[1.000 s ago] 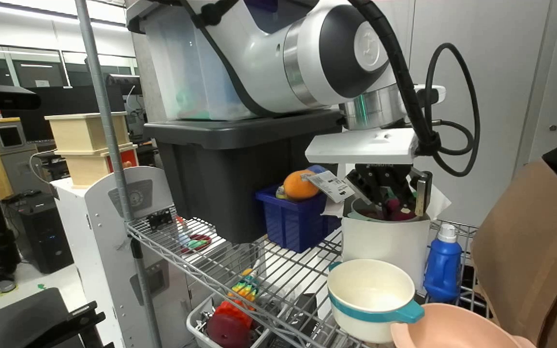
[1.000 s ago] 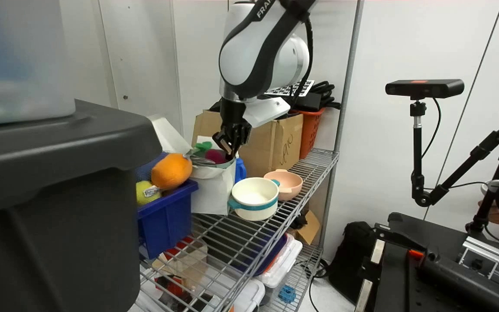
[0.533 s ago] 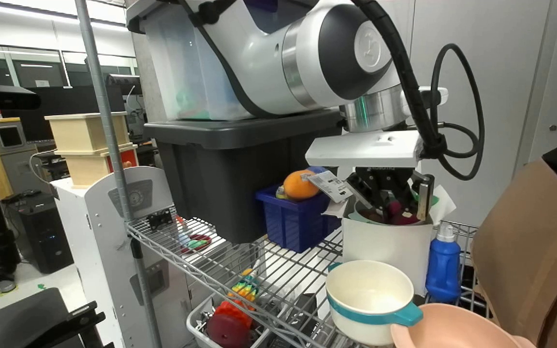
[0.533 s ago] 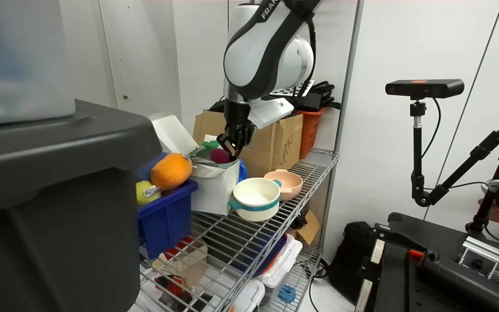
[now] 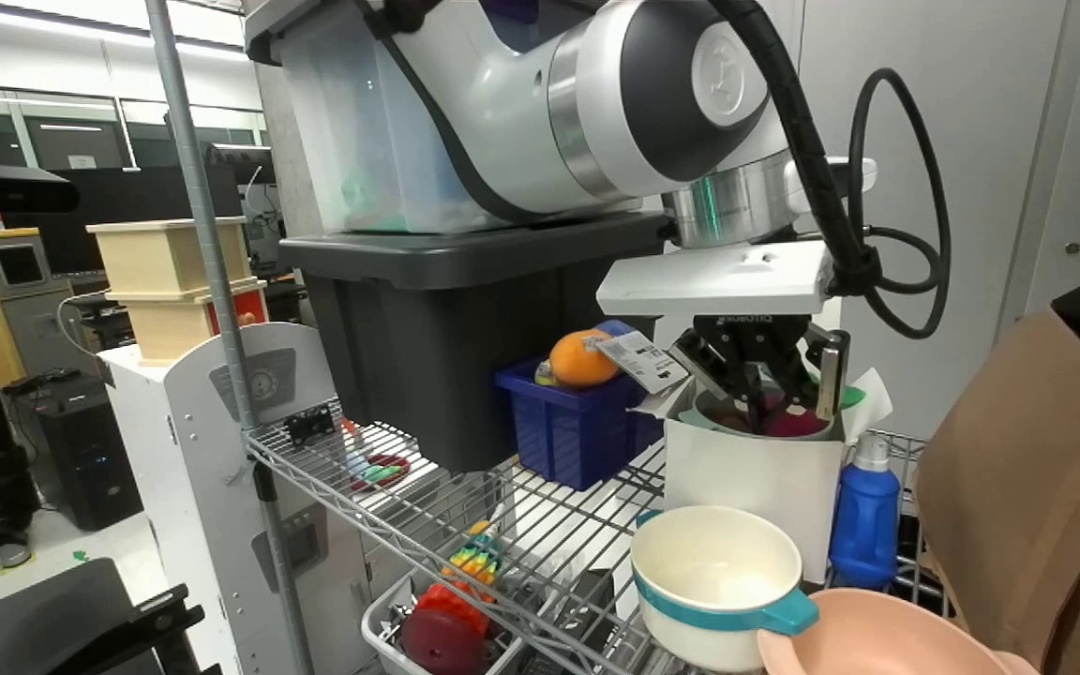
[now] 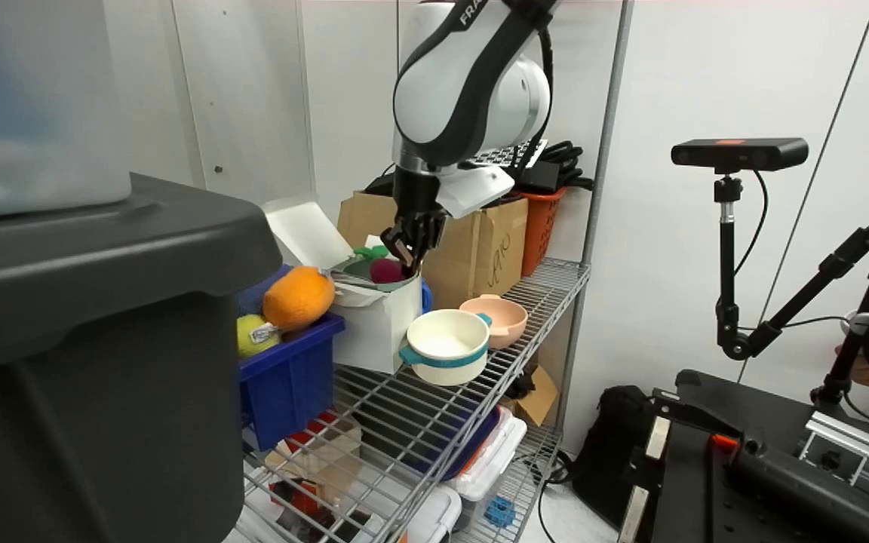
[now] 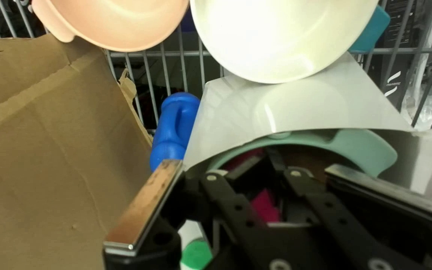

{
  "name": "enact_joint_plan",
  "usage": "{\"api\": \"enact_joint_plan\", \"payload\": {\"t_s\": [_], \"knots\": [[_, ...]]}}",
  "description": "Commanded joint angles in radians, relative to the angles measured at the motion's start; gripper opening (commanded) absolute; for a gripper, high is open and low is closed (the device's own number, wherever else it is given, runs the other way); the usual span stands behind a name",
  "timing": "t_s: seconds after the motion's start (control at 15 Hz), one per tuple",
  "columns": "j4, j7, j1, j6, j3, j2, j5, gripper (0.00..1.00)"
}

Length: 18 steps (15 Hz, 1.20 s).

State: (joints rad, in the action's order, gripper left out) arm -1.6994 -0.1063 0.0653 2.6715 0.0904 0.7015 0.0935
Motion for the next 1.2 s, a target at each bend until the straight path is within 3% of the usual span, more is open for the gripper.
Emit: {"api": "enact_joint_plan", "payload": {"t_s": [0.0,0.27,0.33,0.4,0.47,0.6,1.13], "knots": [[-0.052,-0.032,0.02,0.032,-0.015,-0.043,0.012,0.01],[-0.063,-0.046,0.021,0.037,-0.015,-0.047,0.014,0.01],[-0.063,-0.048,0.022,0.035,-0.016,-0.048,0.014,0.05],[-0.065,-0.056,0.024,0.034,-0.02,-0.051,0.013,0.3],[-0.068,-0.06,0.022,0.038,-0.021,-0.053,0.015,0.3],[-0.071,-0.066,0.018,0.044,-0.023,-0.058,0.016,0.41],[-0.058,-0.06,0.007,0.037,-0.032,-0.072,0.016,0.98]]}}
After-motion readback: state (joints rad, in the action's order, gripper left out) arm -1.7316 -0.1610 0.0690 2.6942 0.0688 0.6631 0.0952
